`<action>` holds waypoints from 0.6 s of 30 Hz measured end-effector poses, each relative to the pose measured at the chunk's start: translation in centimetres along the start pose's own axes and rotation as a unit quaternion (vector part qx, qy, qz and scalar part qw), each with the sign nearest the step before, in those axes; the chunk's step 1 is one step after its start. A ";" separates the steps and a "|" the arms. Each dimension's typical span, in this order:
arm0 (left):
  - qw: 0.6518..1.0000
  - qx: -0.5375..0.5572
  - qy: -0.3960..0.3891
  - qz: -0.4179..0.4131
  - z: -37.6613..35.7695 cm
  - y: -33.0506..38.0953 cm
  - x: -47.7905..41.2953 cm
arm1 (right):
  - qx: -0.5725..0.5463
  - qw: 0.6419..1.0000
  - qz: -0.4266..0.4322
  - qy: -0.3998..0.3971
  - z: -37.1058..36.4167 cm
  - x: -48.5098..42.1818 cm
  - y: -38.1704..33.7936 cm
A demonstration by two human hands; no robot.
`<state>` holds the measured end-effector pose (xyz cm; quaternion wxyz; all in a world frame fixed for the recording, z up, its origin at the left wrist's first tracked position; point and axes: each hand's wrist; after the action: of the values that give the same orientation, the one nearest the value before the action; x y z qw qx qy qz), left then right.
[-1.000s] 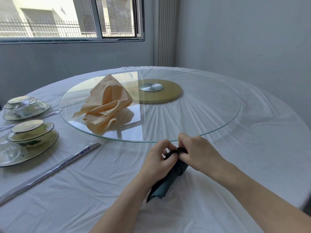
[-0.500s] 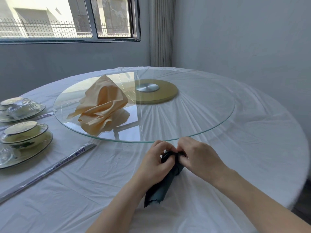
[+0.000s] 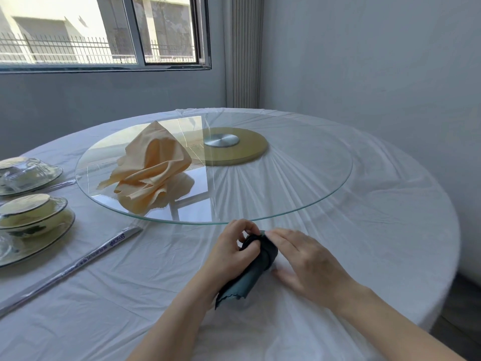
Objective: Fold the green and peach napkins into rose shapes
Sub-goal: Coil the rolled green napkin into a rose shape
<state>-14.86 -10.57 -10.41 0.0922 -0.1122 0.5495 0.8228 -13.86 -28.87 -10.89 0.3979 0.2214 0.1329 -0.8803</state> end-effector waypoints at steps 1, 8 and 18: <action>1.000 -0.001 0.003 0.001 0.0 0.0 0.0 | -0.011 1.000 -0.004 0.008 -0.2 -0.1 -0.1; 0.998 0.024 0.009 0.061 0.3 0.7 -0.5 | -0.068 0.994 -0.076 0.026 -0.5 -1.1 -0.8; 0.969 0.182 0.006 0.170 2.0 3.1 0.7 | -0.248 0.951 -0.185 -0.030 0.8 -1.0 -1.3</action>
<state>-16.52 -9.86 -7.14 -0.0333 -0.0036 0.7012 0.7122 -14.52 -27.72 -9.67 0.2744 0.0613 0.3736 -0.8840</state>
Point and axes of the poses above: each hand's wrist, its own x-axis away from the middle knuckle, its own z-axis out of the back of the hand, y = z × x, and after that the axes turned 1 degree about z, right-handed
